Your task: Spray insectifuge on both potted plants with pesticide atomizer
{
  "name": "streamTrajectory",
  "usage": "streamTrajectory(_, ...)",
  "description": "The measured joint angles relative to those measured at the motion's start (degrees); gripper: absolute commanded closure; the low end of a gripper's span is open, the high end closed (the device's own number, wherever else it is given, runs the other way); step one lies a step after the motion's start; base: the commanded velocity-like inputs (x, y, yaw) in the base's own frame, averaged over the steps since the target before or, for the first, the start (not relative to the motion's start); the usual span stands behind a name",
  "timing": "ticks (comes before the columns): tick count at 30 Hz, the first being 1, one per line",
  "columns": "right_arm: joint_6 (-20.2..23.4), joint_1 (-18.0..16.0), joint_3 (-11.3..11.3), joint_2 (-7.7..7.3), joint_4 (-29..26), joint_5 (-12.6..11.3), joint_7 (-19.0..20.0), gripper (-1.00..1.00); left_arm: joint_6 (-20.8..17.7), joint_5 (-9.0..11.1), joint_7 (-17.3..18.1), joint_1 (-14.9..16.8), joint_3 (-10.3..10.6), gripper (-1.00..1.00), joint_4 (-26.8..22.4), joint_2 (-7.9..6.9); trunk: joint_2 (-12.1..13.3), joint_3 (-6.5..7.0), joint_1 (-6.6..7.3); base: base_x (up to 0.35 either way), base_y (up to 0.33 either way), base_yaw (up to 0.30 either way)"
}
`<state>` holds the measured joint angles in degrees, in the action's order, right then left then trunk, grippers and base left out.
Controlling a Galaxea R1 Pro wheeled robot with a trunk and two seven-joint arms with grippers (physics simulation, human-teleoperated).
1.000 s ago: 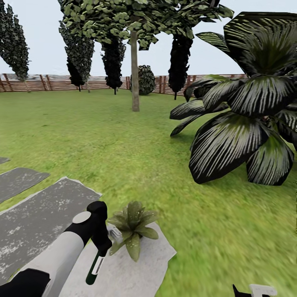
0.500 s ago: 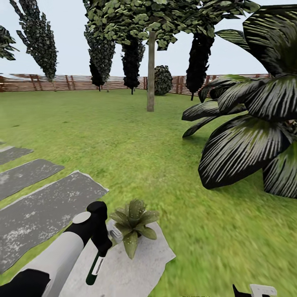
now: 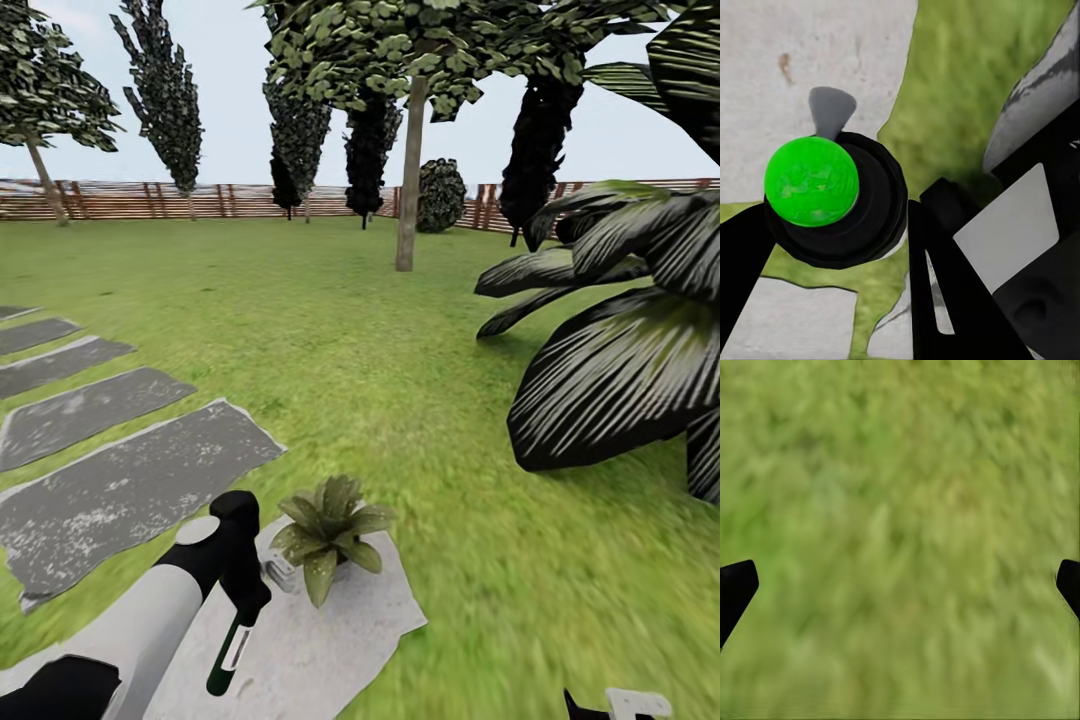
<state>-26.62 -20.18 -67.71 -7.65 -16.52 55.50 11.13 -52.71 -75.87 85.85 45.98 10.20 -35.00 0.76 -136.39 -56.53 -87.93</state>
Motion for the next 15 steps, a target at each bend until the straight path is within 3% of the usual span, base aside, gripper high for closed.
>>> streamTrajectory(6,0.01,0.02,0.0,-0.01,0.02,-0.01,-0.01,-1.0,0.01,-0.15,-2.01,-2.27,-0.14,1.0,-0.01,-0.47,0.0,0.0,-0.01,0.024,-0.029,0.061)
streamTrajectory(10,0.03,0.0,0.0,0.0,0.03,-0.01,-0.01,-1.0,-0.04,0.4,-3.74,-2.57,-0.56,1.0,-0.18,-0.16,0.0,0.0,-0.01,0.005,-0.011,0.237)
streamTrajectory(15,0.03,0.01,0.0,0.0,0.06,0.0,-0.02,-1.0,-0.05,0.65,-3.91,-2.6,-0.66,1.0,-0.7,0.24,0.0,0.0,0.0,0.109,-0.207,0.263)
